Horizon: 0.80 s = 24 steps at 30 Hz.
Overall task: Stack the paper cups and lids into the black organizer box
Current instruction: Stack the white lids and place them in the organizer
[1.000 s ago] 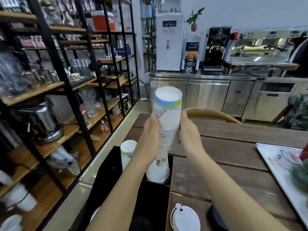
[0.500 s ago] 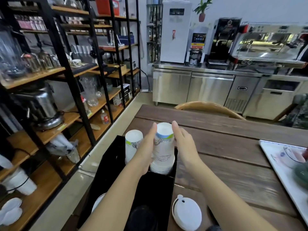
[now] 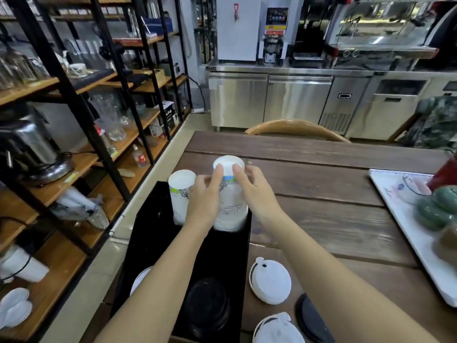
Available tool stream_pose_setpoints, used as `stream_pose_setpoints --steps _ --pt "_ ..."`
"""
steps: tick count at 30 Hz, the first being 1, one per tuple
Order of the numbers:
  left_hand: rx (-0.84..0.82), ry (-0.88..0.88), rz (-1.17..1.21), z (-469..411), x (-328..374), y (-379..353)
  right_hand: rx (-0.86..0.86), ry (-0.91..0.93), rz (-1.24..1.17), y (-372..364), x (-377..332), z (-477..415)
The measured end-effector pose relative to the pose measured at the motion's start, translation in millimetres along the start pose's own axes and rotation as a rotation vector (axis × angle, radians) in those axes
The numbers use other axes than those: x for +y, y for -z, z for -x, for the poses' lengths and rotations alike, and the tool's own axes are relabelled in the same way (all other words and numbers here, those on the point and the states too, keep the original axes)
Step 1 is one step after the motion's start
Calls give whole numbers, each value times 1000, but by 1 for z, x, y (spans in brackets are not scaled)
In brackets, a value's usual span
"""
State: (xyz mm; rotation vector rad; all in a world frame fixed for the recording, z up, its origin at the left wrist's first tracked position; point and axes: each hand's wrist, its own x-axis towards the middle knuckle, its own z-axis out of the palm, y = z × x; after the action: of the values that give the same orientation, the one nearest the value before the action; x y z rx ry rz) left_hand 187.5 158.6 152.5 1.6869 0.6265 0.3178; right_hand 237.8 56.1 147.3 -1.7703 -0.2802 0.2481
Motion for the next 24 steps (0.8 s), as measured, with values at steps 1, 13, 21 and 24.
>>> stream_pose_setpoints --steps 1,13,21,24 --pt "83 -54 -1 5 -2 -3 32 38 -3 3 5 5" --pt "-417 -44 -113 129 -109 -90 -171 -353 -104 67 129 69" --pt "-225 530 -120 113 -160 -115 -278 -594 -100 60 155 88" --pt "-164 653 -51 98 -171 -125 -246 -609 -130 54 155 86"
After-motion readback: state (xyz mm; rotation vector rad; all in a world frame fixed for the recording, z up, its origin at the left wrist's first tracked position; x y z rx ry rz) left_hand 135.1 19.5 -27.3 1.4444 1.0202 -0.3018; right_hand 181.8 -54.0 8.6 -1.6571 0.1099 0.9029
